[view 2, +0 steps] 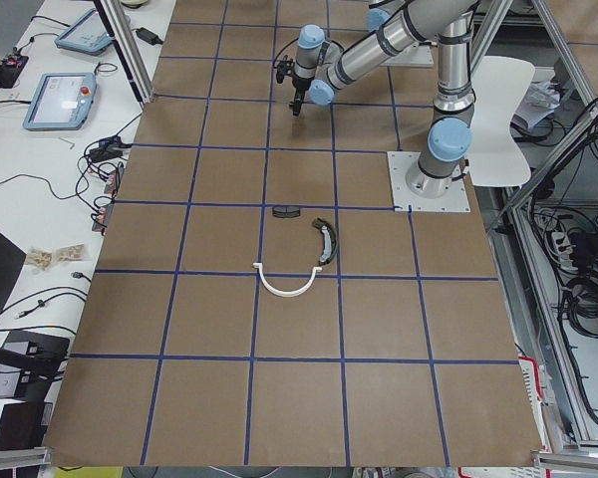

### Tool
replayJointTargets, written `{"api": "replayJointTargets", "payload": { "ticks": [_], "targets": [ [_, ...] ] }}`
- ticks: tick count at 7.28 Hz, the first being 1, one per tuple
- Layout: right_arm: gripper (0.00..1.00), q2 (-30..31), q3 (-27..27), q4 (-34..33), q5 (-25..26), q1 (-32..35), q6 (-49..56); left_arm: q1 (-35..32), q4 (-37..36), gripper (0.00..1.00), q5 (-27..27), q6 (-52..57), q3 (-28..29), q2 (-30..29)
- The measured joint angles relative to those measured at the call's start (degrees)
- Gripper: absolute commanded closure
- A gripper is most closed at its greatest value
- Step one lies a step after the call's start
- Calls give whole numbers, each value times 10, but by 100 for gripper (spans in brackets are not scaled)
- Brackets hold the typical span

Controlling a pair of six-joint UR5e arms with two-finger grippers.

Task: Place bearing gear from tray to pile

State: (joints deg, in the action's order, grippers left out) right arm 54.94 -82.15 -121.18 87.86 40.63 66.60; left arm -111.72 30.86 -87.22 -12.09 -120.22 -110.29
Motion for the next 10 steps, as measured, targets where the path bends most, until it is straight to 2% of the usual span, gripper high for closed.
{"api": "replayJointTargets", "payload": {
  "ticks": [1,3,5,6,7,8,9,10],
  "targets": [
    [34,-13,11,-1,0,-6,4,-4,-4,10,0,0,1,-3],
    [37,-33,19,-12,0,-10,3,-7,-21,10,1,-1,13,-17],
    [41,-53,35,-20,0,-10,2,-13,-25,18,0,-3,36,-36],
    [41,-60,43,-22,-1,-10,2,-17,-25,46,-2,-1,39,-41],
    [41,-66,47,-22,-1,-10,1,-21,-25,89,-4,-1,39,-44],
    [43,-69,48,-22,-2,-10,0,-23,-25,100,-5,0,38,-45],
    [45,-71,48,-22,-3,-10,-3,-24,-25,100,-5,1,36,-44],
    [56,-72,48,-22,-3,-10,-7,-24,-24,100,-9,3,36,-44]
  ]
}}
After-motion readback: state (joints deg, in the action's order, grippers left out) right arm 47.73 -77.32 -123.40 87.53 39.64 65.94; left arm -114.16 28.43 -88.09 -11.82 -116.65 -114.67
